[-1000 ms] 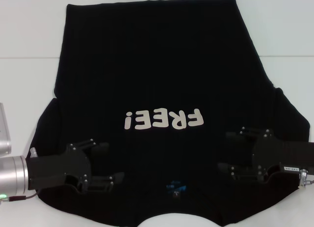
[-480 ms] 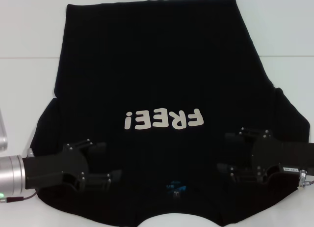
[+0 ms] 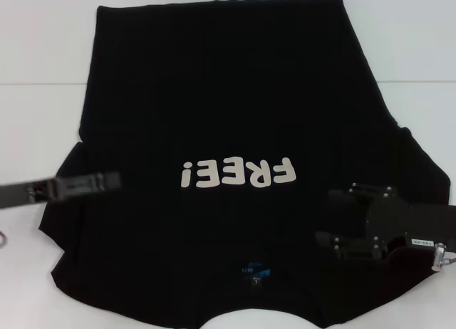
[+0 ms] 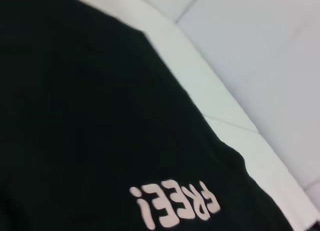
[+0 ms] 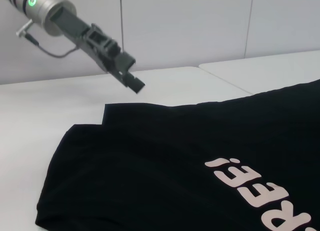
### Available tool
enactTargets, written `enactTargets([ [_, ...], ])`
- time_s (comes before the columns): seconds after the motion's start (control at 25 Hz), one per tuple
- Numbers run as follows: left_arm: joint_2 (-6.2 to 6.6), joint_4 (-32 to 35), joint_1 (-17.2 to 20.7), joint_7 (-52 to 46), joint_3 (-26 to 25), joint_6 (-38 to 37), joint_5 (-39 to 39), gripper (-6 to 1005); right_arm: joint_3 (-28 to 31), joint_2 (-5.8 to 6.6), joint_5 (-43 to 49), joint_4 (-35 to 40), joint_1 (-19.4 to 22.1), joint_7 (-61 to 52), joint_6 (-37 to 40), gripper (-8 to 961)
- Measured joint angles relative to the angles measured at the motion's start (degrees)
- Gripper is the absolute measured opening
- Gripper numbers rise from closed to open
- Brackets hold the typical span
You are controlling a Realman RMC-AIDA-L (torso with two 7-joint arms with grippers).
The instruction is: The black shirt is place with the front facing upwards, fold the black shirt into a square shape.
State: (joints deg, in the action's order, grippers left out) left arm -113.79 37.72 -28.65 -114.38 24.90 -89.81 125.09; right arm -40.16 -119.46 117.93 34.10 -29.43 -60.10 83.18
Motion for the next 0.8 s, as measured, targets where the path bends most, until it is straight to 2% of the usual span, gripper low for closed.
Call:
enactTargets([
  [0.08, 1.60, 0.74, -0.65, -6.18, -0.55, -0.93, 1.82, 887, 0.00, 0.06, -0.01, 0.00, -0.05, -0.01, 0.06, 825],
  [0.16, 2.67, 2.10, -1.34, -12.32, -1.77, -1.30, 5.51, 884, 0.00, 0.06, -0.05, 0.00, -0.11, -0.02, 0.12, 825],
  [0.36, 4.20, 3.42, -2.70, -18.69, -4.34, -0.04, 13.36, 875, -0.01, -0.24, -0.09, -0.18, -0.19, -0.02, -0.02, 825],
  [0.52, 4.55, 3.37, -3.33, -20.02, -4.91, 2.71, 17.56, 868, -0.01, -0.26, -0.09, -0.42, -0.20, -0.02, -0.13, 825],
  [0.8, 4.39, 1.06, -4.27, -20.33, -3.72, 7.89, 20.51, 856, -0.04, -0.23, 0.05, -0.32, -0.53, -0.62, -0.03, 825],
])
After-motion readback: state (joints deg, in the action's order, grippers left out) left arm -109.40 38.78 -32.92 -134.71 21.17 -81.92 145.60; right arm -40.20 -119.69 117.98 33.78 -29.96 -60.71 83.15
